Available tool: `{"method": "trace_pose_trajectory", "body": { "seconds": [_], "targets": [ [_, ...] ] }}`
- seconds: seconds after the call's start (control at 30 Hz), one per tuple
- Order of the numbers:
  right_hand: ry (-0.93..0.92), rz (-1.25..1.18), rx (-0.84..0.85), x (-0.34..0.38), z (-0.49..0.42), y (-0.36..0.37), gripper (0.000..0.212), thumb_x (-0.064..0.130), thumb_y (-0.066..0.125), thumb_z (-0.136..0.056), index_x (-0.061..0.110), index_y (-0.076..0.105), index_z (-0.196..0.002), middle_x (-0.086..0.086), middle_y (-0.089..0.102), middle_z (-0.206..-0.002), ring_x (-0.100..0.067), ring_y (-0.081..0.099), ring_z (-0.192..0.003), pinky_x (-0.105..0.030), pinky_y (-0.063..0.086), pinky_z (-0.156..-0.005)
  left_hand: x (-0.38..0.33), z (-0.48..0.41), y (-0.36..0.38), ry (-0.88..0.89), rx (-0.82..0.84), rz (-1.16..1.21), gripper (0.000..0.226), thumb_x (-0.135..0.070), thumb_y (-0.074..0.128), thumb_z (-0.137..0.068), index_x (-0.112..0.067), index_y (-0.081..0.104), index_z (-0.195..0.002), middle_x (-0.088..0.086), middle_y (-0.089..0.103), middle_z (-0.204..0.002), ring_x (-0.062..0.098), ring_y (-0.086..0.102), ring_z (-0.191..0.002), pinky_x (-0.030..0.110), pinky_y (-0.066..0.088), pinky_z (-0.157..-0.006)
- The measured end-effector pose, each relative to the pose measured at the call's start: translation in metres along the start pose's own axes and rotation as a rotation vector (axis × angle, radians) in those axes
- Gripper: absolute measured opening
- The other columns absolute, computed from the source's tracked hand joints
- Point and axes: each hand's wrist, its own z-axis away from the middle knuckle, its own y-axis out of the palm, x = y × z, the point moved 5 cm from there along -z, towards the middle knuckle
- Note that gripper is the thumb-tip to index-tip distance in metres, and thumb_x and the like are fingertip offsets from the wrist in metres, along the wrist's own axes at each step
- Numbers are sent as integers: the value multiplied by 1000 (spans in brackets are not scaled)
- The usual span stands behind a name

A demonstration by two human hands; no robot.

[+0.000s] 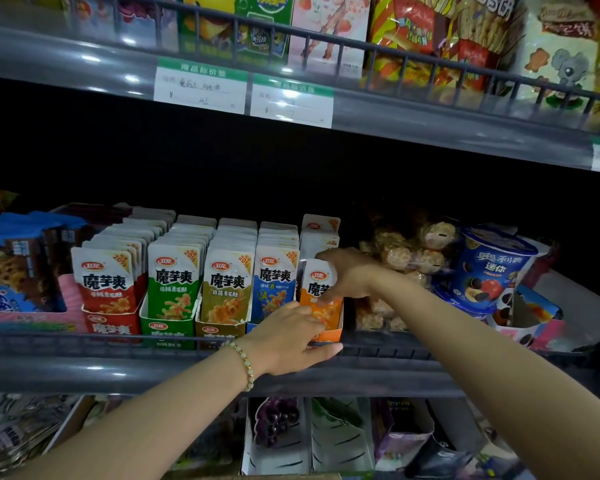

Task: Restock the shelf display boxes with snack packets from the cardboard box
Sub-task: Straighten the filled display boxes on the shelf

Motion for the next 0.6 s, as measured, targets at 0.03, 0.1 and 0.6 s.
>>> {"method": "trace_pose_trajectory", "body": {
  "seconds": [0.03,0.1,0.6],
  "targets": [
    [-9,19,-48,1,2,-2,64,36,80,-70,24,50,-126,-2,54,-126,-26,46,-119,-35,45,-92,0,0,1,1,1,-4,54,-58,26,-96,-15,58,-92,-6,41,-87,9,30,-85,25,24,-90],
    [2,89,-194,1,2,-10,70,37,75,-75,27,43,-136,-6,51,-133,-30,38,-126,-35,39,-96,0,0,1,5,-1,-14,56,-59,25,-96,-14,58,-89,-6,42,-84,11,31,-83,25,25,-87],
    [39,-57,-71,-7,-19,1,98,39,82,-68,21,23,-145,-4,32,-149,-28,31,-137,-36,34,-109,3,-1,5,0,-35,-24,56,-60,26,-95,-15,59,-91,-3,46,-85,12,33,-83,26,24,-85]
  ]
}}
